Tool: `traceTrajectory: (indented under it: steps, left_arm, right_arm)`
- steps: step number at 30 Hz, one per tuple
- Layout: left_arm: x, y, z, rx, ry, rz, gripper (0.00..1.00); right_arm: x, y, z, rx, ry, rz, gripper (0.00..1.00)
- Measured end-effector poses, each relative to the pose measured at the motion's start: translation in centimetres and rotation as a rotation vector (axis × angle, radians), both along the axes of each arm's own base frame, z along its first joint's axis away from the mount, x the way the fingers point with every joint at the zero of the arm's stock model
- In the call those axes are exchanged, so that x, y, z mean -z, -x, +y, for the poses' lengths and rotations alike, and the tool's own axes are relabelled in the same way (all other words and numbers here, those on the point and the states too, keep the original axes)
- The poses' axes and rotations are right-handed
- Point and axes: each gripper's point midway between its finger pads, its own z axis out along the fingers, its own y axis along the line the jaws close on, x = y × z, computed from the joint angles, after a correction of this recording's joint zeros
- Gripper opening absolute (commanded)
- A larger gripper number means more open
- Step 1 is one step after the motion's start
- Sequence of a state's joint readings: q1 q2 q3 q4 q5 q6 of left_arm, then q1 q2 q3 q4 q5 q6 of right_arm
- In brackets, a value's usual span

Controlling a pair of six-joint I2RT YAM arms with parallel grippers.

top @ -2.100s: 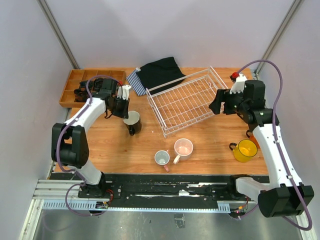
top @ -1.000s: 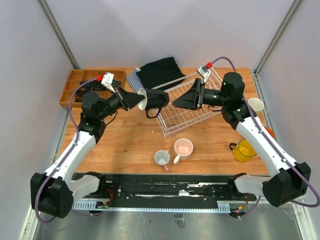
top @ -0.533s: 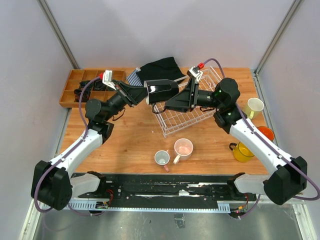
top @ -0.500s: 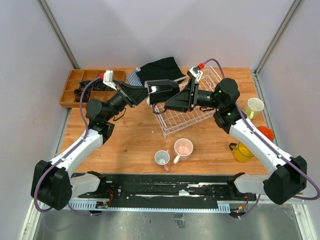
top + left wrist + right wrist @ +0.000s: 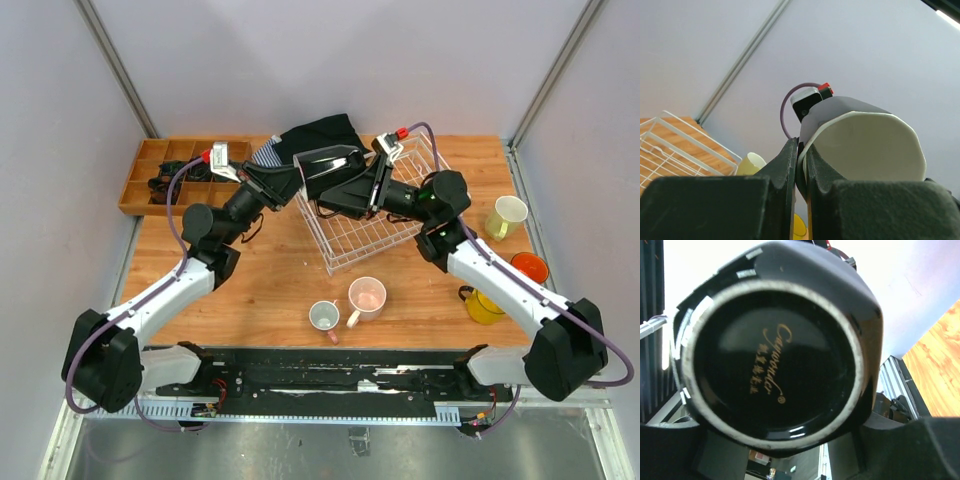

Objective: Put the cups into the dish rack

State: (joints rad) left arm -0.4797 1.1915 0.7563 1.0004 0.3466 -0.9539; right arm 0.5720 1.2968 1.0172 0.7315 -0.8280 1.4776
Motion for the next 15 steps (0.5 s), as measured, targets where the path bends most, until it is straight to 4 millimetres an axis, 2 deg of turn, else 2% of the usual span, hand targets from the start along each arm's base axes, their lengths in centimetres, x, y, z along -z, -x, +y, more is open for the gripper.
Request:
traceTrajectory:
  steps: [7,15]
  left_arm:
    - [0.5,-1.0,-0.4,-0.028,0.016,0.011,0.01]
    - [0.9,-1.5,-0.4,-0.055,-0.002,0.007,0.01]
  right_arm:
    - [0.3,-0.3,0.7,0.005,-0.025,0.02,0.47]
    - [0.6,-0.7,0.9,0.019,-0.02,0.029,0.36]
